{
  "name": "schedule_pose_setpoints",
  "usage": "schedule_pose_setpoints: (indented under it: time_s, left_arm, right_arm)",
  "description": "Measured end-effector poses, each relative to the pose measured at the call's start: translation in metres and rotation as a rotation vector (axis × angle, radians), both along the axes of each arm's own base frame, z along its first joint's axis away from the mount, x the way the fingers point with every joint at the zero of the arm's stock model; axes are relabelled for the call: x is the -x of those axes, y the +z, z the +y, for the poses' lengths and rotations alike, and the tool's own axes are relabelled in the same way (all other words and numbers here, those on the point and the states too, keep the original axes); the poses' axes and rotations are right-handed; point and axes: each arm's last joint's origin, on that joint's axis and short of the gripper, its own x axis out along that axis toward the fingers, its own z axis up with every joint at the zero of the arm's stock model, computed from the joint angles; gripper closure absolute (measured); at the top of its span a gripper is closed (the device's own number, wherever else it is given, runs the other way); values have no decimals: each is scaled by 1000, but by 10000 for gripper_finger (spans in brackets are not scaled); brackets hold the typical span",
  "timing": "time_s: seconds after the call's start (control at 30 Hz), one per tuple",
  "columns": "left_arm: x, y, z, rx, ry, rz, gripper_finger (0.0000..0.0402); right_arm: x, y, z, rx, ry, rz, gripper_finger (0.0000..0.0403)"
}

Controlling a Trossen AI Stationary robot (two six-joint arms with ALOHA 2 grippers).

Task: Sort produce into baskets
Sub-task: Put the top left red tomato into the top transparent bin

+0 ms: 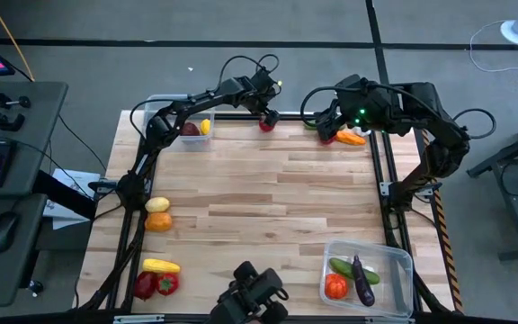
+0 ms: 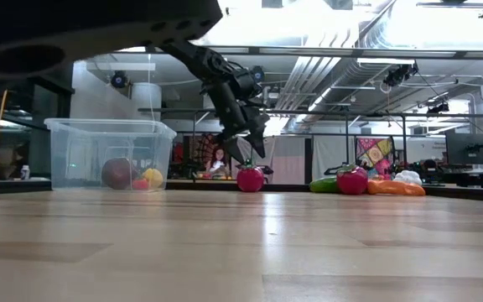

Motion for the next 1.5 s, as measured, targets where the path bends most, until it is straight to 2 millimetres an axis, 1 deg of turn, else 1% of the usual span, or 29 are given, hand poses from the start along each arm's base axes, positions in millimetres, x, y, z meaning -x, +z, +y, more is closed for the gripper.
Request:
schedule_pose_setpoints:
  time_s: [0.23,0.37,0.43,0.63,0.93,1.03,1.17,1.23,1.27,1.33,1.43,1.5]
  left_arm:
    - [-7,-18,-1,-5,1,25,36]
    - [-11,-33,-4,11,-10,57,36]
    - [-13,-37,-4,43,-8,45,36]
    - [-13,-36,-5,55,-2,41,37]
    - [-15,-39,-17,82,-39,95,41]
    - [-17,-39,-22,85,-57,104,67]
    - [-19,-37,-26,102,-75,91,137]
    - [-18,-31,-27,117,-90,66,167]
    - [-18,-24,-28,113,-101,46,169]
    - [-14,-2,-27,89,-119,-7,169]
    - [-2,46,-27,24,-154,-122,169]
    - [10,83,-30,-49,-169,-187,166]
  right_arm:
    - [0,0,0,0,0,0,89]
    - [-2,-1,0,0,0,5,89]
    - [-3,-2,0,0,1,9,89]
    - [-5,-3,0,-3,4,14,89]
    - [-5,-3,0,-3,4,14,89]
    - [-5,-3,0,-3,4,14,89]
    - [-5,-3,0,-4,3,13,89]
    - [-5,-3,0,-4,3,13,89]
    - [-5,-3,0,-4,3,13,89]
    - [-5,-3,0,-1,4,15,89]
    - [-5,-2,-1,37,-12,27,89]
    - [-4,-2,-2,81,-32,41,89]
